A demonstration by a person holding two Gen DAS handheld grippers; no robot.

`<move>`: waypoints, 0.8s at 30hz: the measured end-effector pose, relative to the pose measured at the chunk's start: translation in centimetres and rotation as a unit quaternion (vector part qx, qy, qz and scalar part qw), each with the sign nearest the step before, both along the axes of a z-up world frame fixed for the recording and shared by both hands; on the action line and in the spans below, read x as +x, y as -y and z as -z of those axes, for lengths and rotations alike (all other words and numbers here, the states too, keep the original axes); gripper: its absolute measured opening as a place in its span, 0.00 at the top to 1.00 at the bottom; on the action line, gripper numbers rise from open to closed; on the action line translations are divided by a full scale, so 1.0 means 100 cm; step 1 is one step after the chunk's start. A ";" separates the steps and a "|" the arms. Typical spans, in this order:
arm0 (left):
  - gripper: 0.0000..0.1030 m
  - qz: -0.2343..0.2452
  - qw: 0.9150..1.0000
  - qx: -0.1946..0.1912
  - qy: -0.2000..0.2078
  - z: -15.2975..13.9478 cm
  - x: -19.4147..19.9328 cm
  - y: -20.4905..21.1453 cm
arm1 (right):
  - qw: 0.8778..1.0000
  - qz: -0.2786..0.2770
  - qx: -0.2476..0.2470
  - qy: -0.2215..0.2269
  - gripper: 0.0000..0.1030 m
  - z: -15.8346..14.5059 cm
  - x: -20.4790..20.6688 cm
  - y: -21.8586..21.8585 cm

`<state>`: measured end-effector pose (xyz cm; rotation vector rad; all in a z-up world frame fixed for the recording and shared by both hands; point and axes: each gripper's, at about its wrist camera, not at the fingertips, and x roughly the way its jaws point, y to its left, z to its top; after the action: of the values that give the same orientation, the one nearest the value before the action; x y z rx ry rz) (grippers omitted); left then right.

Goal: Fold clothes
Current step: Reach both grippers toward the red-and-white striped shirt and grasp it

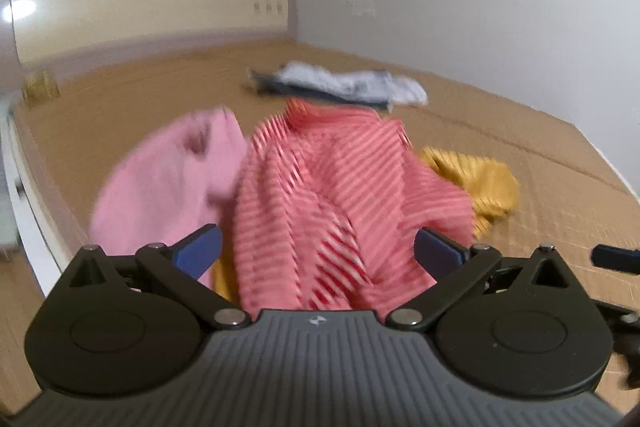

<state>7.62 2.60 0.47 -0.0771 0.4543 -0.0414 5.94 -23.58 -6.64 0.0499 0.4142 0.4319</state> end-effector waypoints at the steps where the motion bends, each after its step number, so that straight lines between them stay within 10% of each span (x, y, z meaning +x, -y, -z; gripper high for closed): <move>1: 0.00 -0.004 1.000 0.007 0.008 0.001 0.003 -0.002 | 1.000 -0.014 0.008 0.001 0.01 -0.002 0.005 0.003; 8: 0.00 -0.036 0.998 -0.057 -0.002 0.033 0.022 -0.047 | 0.995 -0.091 0.024 0.028 0.01 -0.019 0.054 0.009; 14: 0.00 -0.076 0.995 -0.033 0.052 0.035 0.017 -0.057 | 0.994 -0.104 0.022 0.002 0.01 -0.024 0.133 -0.033; 19: 0.00 -0.070 0.996 0.016 0.057 0.038 0.017 -0.049 | 0.996 -0.058 0.038 -0.049 0.01 -0.010 0.214 -0.069; 24: 0.00 -0.063 0.996 -0.045 0.035 0.037 0.022 -0.062 | 0.998 -0.010 -0.025 -0.055 0.09 0.005 0.257 -0.093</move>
<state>9.80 8.81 -3.22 -0.1916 0.3769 0.0587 31.64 -14.33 -7.10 0.0215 0.5336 0.4392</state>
